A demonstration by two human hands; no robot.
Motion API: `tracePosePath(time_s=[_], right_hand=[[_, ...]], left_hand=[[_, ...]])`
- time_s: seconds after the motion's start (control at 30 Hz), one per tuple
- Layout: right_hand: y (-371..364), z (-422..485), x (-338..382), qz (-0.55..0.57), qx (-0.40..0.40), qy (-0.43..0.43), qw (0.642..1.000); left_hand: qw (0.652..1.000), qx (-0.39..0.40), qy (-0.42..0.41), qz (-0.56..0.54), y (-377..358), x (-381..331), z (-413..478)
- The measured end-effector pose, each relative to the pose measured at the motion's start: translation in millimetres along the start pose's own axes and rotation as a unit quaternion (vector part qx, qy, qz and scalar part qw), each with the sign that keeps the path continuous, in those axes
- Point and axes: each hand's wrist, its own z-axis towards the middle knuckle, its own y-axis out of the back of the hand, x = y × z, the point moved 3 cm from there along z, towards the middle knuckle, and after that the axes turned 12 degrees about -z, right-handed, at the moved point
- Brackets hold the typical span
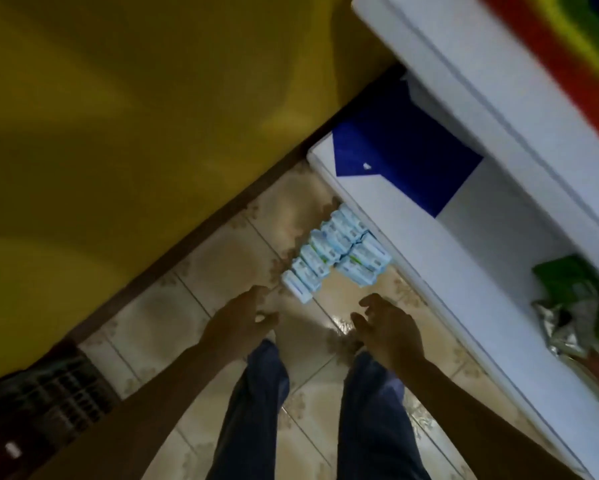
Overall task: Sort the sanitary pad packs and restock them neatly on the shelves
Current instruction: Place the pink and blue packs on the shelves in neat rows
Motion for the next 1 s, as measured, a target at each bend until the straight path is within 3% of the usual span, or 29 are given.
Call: tracePosePath(time_s=[0.1,0.27,0.37,0.6,0.87,1.0], right_hand=[[-62,58,-22,-0.082,0.058,0.018,0.995],[-148,152,-36,-0.132,0.086,0.050,0.986],[-193,207,-29,-0.133,0.079,0.054,0.987],[-257,287,-11,-0.046,0.086,-0.022,0.995],[-210,232,-4,-0.067,0.078,0.055,0.993],[-143,174,15,-0.040,-0.028,0.161,0.986]], left_hand=[[0.998,0.024,0.063,0.021,-53,59,59],[0.984,0.090,0.135,0.078,-131,130,161],[0.982,0.068,0.175,0.031,-159,150,219],[0.982,-0.025,0.152,-0.106,-186,162,318],[0.982,-0.044,0.136,-0.123,-145,135,243],[0.965,-0.095,0.102,-0.222,-108,81,176]])
